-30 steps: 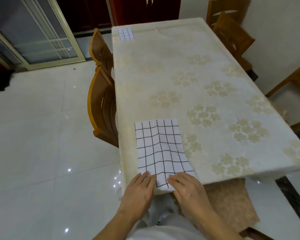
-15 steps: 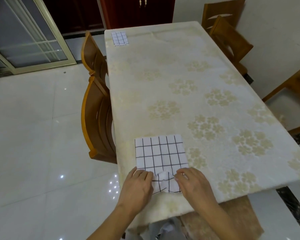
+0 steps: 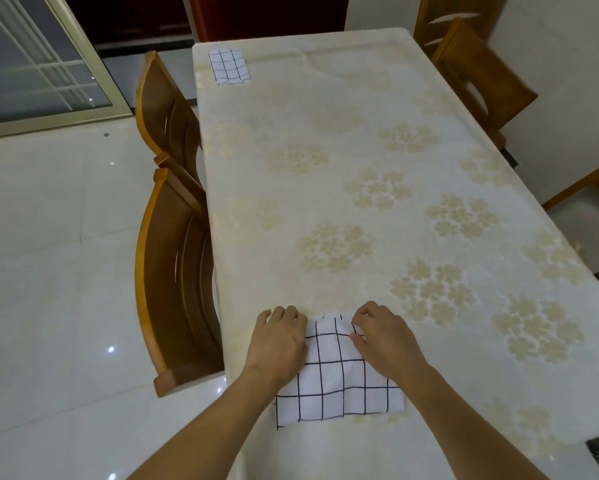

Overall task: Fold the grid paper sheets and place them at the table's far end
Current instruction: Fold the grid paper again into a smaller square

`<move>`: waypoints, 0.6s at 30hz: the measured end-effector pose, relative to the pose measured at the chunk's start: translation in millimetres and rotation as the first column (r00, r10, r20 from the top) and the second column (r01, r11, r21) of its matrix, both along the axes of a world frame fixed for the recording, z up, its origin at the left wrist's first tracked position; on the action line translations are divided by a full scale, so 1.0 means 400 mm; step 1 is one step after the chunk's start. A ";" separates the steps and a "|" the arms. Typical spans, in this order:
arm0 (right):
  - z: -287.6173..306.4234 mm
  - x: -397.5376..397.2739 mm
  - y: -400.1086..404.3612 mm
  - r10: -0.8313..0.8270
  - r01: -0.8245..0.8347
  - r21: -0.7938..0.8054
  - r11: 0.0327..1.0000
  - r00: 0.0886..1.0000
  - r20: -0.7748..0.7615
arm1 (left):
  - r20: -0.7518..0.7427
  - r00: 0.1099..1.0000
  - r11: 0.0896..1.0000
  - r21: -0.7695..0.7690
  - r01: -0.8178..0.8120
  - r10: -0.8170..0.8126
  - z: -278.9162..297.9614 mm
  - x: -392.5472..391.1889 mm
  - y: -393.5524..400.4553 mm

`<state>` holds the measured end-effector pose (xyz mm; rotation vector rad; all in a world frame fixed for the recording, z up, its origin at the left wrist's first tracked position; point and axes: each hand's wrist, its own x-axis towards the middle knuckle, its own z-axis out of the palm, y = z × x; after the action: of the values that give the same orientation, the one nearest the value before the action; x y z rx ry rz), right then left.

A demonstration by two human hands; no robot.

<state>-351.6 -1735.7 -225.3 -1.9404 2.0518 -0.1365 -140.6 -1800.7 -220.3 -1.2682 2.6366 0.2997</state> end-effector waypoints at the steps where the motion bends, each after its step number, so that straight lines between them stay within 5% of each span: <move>1: -0.013 0.000 -0.010 -0.010 0.009 -0.015 1.000 1.000 -0.011 | -0.014 1.000 1.000 -0.007 -0.013 0.013 -0.013 0.003 -0.005; 11: -0.084 0.063 0.028 -0.131 0.105 -0.247 0.963 0.987 -0.090 | -0.171 0.979 0.992 -0.035 -0.119 0.111 -0.071 0.013 0.076; 18: -0.154 0.109 0.106 -0.037 0.030 -0.064 0.997 0.993 -0.108 | -0.170 0.981 0.995 0.014 -0.096 0.097 -0.151 0.020 0.149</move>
<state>-308.0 -1693.5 -287.0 -1.9922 2.1753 -0.1055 -132.5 -1741.2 -280.7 -1.4311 2.7151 0.4501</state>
